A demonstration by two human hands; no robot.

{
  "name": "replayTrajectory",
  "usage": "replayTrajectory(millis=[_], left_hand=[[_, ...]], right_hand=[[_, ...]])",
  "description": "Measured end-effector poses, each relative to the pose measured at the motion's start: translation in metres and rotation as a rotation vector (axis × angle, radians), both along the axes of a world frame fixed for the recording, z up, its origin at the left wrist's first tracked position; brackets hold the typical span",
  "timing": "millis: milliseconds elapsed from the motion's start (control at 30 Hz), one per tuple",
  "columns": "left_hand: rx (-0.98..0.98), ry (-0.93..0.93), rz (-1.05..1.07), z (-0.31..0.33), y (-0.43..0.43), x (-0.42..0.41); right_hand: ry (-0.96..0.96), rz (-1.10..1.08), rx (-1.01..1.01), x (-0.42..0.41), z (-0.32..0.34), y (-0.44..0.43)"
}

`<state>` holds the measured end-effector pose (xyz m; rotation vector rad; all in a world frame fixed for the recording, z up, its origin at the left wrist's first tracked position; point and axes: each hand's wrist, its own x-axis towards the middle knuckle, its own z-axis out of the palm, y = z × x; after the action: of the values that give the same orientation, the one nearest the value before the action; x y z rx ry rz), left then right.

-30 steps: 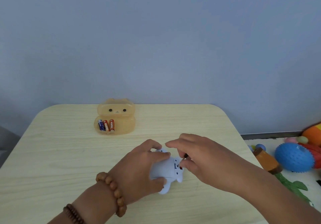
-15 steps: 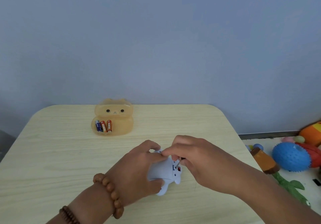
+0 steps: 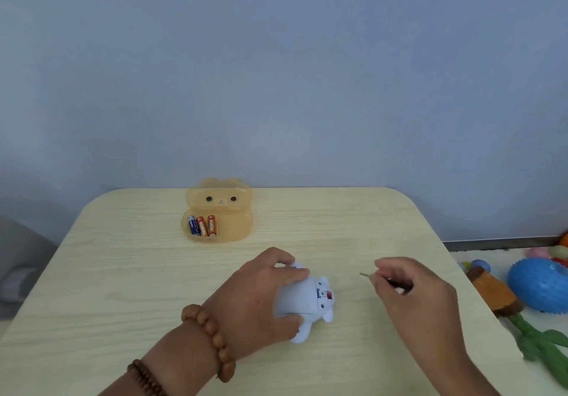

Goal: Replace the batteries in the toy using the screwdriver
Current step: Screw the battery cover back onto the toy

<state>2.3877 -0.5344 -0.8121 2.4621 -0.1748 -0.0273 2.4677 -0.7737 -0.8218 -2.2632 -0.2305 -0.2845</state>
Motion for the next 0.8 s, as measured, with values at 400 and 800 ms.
replayTrajectory(millis=[400, 800], left_hand=[[-0.090, -0.046, 0.023, -0.015, 0.012, -0.001], [-0.386, -0.036, 0.158, -0.007, 0.031, 0.039]], right_hand=[[-0.123, 0.147, -0.319, 0.000, -0.025, 0.004], [0.169, 0.820, -0.093, 0.065, 0.018, 0.049]])
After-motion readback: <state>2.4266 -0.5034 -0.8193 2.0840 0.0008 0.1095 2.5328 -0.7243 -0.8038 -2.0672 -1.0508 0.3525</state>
